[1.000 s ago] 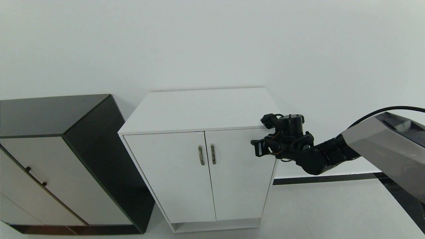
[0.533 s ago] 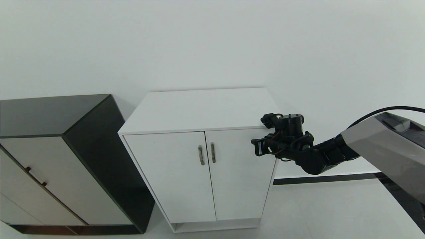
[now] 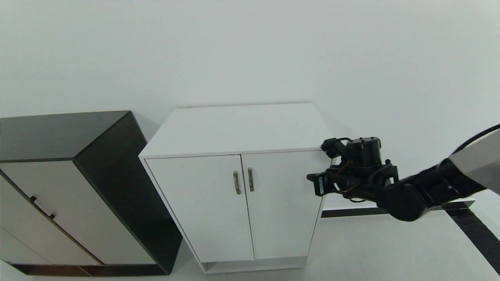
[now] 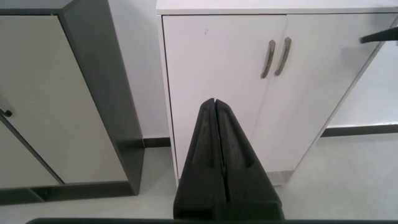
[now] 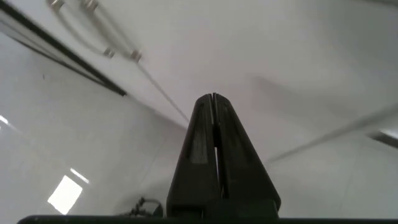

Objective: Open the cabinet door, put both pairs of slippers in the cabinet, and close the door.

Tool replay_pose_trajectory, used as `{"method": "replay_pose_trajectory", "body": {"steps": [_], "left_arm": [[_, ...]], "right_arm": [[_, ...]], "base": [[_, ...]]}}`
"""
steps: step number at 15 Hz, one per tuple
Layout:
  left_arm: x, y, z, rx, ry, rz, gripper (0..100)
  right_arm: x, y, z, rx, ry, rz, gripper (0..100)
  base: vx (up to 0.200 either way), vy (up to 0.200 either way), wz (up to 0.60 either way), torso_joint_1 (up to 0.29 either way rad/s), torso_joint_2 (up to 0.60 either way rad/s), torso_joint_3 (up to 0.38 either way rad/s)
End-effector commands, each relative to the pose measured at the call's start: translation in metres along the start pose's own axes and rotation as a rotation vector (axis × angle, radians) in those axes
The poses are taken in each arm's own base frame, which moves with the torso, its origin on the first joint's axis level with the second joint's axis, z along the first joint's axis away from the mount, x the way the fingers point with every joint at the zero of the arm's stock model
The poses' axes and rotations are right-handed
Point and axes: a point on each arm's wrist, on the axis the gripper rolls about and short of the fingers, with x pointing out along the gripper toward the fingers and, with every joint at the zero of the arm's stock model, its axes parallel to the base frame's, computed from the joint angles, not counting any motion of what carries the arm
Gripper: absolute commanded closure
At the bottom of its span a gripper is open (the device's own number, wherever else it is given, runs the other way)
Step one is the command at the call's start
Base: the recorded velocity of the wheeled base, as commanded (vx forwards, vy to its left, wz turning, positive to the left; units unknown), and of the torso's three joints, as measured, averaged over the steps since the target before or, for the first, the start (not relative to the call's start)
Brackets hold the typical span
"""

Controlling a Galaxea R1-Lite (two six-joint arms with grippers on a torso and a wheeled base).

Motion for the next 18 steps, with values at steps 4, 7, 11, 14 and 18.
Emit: {"method": "replay_pose_trajectory", "body": {"steps": [4,7,11,14,18], "left_arm": [[0.0,0.0,0.0,0.0,0.001,0.002,100],[0.0,0.0,0.0,0.0,0.001,0.001,100],[0.0,0.0,0.0,-0.002,0.001,0.002,100],[0.0,0.0,0.0,-0.002,0.001,0.002,100],[0.0,0.0,0.0,-0.002,0.001,0.002,100]], "right_arm": [[-0.174,0.012,-0.035,0.005,-0.028,-0.065,100],[-0.238,0.003,-0.084,-0.001,0.006,-0.195,100],[-0.289,0.015,-0.125,-0.015,0.167,-0.216,100],[-0.3,0.018,-0.147,-0.006,0.206,-0.21,100],[-0.305,0.02,-0.169,0.013,0.236,-0.21,100]], "base": [[0.0,0.0,0.0,0.0,0.0,0.0],[0.0,0.0,0.0,0.0,0.0,0.0],[0.0,0.0,0.0,0.0,0.0,0.0],[0.0,0.0,0.0,0.0,0.0,0.0],[0.0,0.0,0.0,0.0,0.0,0.0]]}}
